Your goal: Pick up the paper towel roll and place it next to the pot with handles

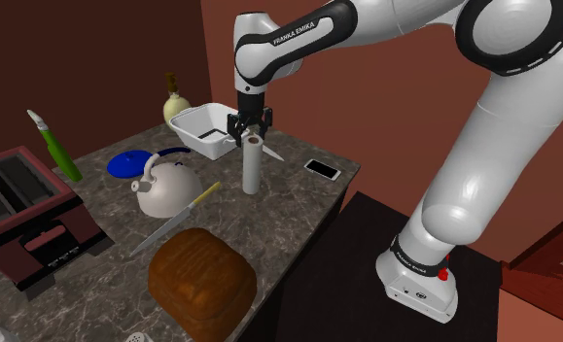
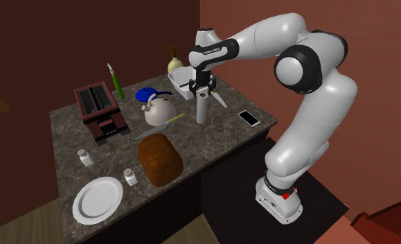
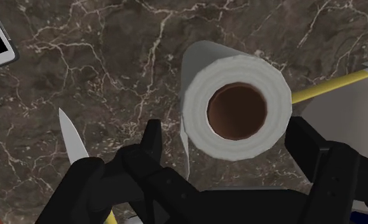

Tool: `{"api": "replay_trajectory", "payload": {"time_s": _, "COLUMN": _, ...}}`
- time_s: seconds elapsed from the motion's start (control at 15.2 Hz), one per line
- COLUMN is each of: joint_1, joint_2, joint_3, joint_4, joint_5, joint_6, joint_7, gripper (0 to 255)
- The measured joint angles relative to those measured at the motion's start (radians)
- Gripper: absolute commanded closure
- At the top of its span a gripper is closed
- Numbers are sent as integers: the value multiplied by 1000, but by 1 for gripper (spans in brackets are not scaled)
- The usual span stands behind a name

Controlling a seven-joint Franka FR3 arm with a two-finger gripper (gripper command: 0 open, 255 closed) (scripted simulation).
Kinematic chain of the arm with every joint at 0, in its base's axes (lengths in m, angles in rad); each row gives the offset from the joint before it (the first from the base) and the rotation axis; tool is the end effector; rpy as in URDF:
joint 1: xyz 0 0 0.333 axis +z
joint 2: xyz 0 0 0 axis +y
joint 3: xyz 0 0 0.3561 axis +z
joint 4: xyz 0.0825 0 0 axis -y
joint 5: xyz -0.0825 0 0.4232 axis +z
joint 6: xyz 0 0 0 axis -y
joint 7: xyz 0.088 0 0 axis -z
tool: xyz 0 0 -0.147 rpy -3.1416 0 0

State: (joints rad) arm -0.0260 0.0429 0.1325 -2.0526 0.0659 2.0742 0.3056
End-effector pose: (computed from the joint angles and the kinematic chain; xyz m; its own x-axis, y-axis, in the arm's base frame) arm 0.5863 0.0680 0.3962 0.9728 -0.2283 -0.0398 -0.2302 -0.9717 -0.0531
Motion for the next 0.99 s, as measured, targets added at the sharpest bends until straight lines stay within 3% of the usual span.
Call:
{"api": "replay_trajectory", "payload": {"time_s": 0.26, "joint_1": 0, "joint_2": 0, "joint_3": 0, "joint_4": 0, "joint_5": 0, "joint_6": 0, "joint_7": 0, "gripper": 0}}
{"api": "replay_trajectory", "payload": {"time_s": 0.66, "joint_1": -4, "joint_2": -33, "joint_3": -4, "joint_4": 83, "joint_5": 1, "joint_6": -115, "joint_7": -2, "gripper": 0}}
{"api": "replay_trajectory", "payload": {"time_s": 0.99, "joint_1": -4, "joint_2": -35, "joint_3": -4, "joint_4": 88, "joint_5": 1, "joint_6": -123, "joint_7": -1, "gripper": 0}}
